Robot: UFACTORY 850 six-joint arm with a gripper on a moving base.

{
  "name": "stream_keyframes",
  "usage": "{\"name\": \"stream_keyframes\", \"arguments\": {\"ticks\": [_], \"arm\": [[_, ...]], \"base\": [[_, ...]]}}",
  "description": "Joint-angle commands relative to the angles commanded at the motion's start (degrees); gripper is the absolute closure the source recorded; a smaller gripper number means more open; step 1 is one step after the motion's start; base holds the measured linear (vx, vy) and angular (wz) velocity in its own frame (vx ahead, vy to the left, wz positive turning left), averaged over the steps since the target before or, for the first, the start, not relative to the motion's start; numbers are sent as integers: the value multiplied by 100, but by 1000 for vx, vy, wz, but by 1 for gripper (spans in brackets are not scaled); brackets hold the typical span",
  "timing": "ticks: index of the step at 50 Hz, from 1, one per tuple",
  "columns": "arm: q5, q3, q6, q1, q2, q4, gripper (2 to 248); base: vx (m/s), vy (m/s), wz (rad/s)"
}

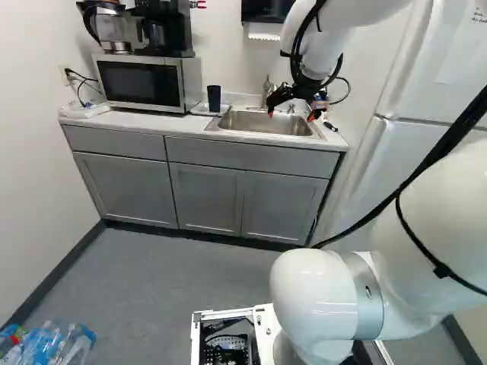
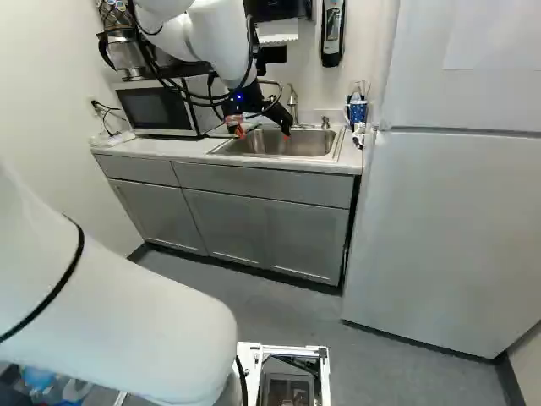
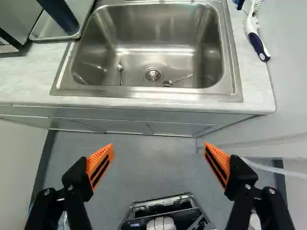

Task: Rinse the cup and place it in the tray

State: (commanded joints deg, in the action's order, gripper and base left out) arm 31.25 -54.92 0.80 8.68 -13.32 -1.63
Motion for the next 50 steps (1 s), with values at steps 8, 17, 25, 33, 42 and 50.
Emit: {"name": "stream_keyframes", "arguments": {"ticks": [8,17,25,33,42,50], "arm": [[-242,149,-2,-26,-8,5,3],[-563,346,-6,-60,-19,11,3],[-892,548,-9,-95,-29,18,3],[-1272,781,-12,-136,-42,26,3],[-1738,1068,-17,-186,-57,35,3],[-2196,1349,-22,-235,-72,44,3]], "base": [[0,0,0],[0,0,0],[0,0,0],[0,0,0],[0,0,0],[0,0,0]]}}
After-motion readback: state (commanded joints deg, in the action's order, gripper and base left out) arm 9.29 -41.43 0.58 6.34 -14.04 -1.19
